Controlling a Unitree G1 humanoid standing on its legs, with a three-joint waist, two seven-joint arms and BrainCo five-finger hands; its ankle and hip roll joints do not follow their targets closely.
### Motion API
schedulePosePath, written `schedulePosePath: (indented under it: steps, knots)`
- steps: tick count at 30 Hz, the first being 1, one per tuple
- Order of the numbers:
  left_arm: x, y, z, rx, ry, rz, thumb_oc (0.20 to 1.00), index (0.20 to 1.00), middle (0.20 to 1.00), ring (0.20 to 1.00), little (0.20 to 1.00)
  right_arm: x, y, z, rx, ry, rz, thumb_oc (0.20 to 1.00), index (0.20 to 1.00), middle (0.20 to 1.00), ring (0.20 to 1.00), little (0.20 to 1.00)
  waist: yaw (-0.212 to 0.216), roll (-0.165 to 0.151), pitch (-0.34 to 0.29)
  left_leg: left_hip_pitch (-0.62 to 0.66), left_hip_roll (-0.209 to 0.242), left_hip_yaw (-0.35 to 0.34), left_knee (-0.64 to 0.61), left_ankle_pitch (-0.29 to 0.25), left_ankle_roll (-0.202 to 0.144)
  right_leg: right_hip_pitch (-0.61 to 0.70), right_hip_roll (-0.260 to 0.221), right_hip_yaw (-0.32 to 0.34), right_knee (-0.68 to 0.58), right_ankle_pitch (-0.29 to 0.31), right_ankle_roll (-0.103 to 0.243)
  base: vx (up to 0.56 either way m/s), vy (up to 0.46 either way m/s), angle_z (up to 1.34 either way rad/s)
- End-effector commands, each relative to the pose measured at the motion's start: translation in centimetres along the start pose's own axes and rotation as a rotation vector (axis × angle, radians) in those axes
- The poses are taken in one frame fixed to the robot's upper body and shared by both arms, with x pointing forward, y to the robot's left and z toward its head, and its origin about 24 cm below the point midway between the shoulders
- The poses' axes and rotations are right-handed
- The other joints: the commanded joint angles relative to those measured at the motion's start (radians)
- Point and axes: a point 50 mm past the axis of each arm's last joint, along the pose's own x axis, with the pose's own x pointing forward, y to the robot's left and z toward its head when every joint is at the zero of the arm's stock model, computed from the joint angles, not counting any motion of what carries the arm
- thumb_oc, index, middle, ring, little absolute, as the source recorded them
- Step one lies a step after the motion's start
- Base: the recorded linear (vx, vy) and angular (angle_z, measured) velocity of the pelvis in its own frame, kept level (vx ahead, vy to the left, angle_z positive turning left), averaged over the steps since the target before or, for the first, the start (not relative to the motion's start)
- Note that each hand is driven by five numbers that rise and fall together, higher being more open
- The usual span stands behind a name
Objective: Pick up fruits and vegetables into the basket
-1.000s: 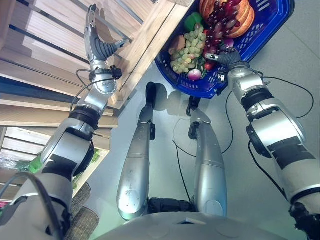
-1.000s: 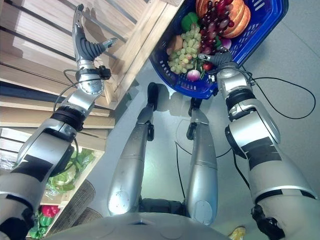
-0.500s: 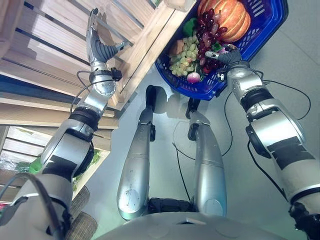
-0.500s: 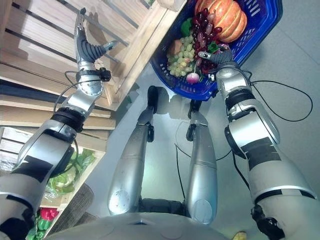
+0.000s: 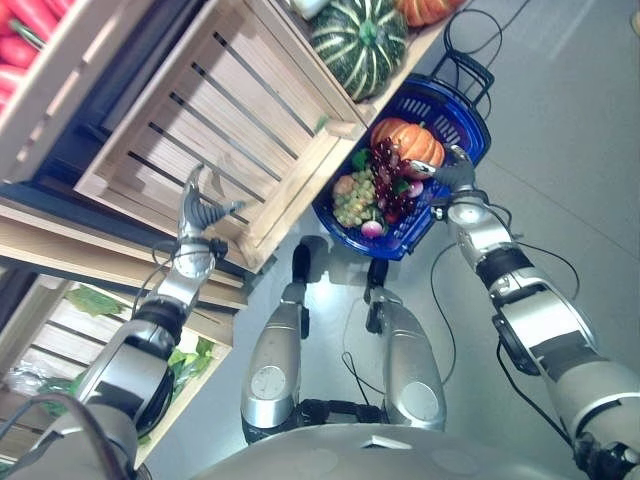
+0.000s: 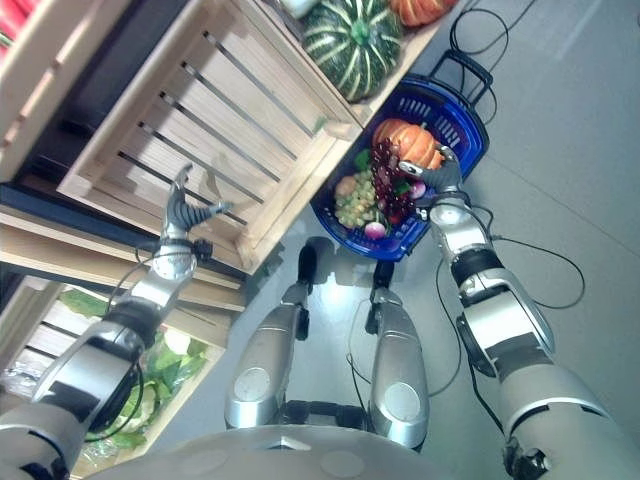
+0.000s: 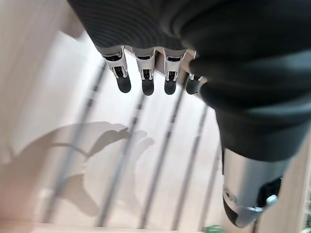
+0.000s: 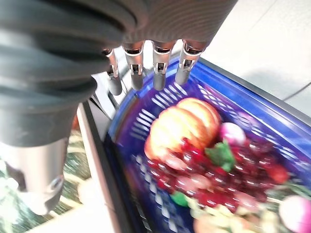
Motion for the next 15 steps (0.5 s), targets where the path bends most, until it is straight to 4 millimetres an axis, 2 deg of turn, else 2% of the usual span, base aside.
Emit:
schedulePosePath:
  steps: [1,2,3,4,5,6,9,12,15]
  knots:
    - [-1.8,-0.7,-2.5,0.045,0.054,-0.071,1.000,1.000,1.000,1.000,1.000,-1.2,-0.8,-3.3,-0.059,0.027,-0.012,1.000,1.000,1.000,1.000,1.000,0.004,-0.037,-0.178,0.002,-0.011,0.012,0.017,-0.059,-0.012,0.096,-0.074,-0.004,-0.137,0.080,0.086,0.16,-0.060,0.10]
    - [-3.0,-0.8,-4.2,0.059,0.109,-0.107,1.000,1.000,1.000,1.000,1.000,-2.1,-0.8,-5.3,-0.070,0.074,-0.004,1.000,1.000,1.000,1.000,1.000,0.006,-0.042,-0.215,0.040,-0.008,0.013,-0.003,-0.059,-0.013,0.142,-0.073,-0.009,-0.161,0.082,0.088,0.17,-0.061,0.10]
    - [-3.2,-0.8,-4.5,0.059,0.119,-0.113,1.000,1.000,1.000,1.000,1.000,-2.3,-0.8,-5.6,-0.070,0.082,-0.003,1.000,1.000,1.000,1.000,1.000,0.006,-0.042,-0.220,0.046,-0.007,0.013,-0.006,-0.058,-0.014,0.148,-0.073,-0.010,-0.164,0.083,0.088,0.16,-0.050,0.05]
    - [-4.1,-0.9,-5.5,0.068,0.152,-0.139,1.000,1.000,1.000,1.000,1.000,-2.9,-1.0,-7.1,-0.077,0.115,0.002,1.000,1.000,1.000,1.000,1.000,0.006,-0.044,-0.242,0.069,-0.004,0.013,-0.017,-0.059,-0.013,0.170,-0.073,-0.014,-0.173,0.084,0.090,0.15,-0.033,0.15]
    - [-5.6,-1.0,-7.1,0.075,0.213,-0.181,1.000,1.000,1.000,1.000,1.000,-4.2,-1.4,-9.5,-0.088,0.170,0.007,1.000,1.000,1.000,1.000,1.000,0.007,-0.045,-0.277,0.098,0.001,0.016,-0.030,-0.059,-0.013,0.201,-0.073,-0.018,-0.186,0.084,0.092,0.15,-0.033,0.20]
    - [-5.8,-1.1,-7.3,0.076,0.221,-0.189,1.000,1.000,1.000,1.000,1.000,-4.4,-1.5,-9.8,-0.088,0.179,0.008,1.000,1.000,1.000,1.000,1.000,0.007,-0.045,-0.282,0.103,0.002,0.016,-0.033,-0.059,-0.012,0.206,-0.073,-0.018,-0.189,0.084,0.093,0.15,-0.029,0.21]
    - [-8.5,-1.5,-9.7,0.081,0.316,-0.282,1.000,1.000,1.000,1.000,1.000,-6.9,-2.0,-13.6,-0.093,0.278,0.022,1.000,1.000,1.000,1.000,1.000,0.007,-0.049,-0.337,0.147,0.008,0.019,-0.047,-0.062,-0.012,0.250,-0.071,-0.022,-0.204,0.083,0.096,0.13,-0.026,0.08]
    - [-11.7,-1.5,-12.5,0.073,0.458,-0.366,1.000,1.000,1.000,1.000,1.000,-10.4,-2.3,-18.0,-0.107,0.420,0.047,1.000,1.000,1.000,1.000,1.000,0.000,-0.056,-0.396,0.196,0.018,0.031,-0.056,-0.074,-0.010,0.299,-0.070,-0.020,-0.222,0.079,0.100,0.14,-0.035,0.06]
    - [-14.0,-1.5,-14.4,0.046,0.597,-0.431,1.000,1.000,1.000,1.000,1.000,-12.9,-1.9,-20.6,-0.117,0.537,0.082,1.000,1.000,1.000,1.000,1.000,-0.008,-0.061,-0.420,0.227,0.025,0.039,-0.064,-0.083,-0.010,0.327,-0.067,-0.018,-0.232,0.076,0.101,0.05,-0.028,-0.03]
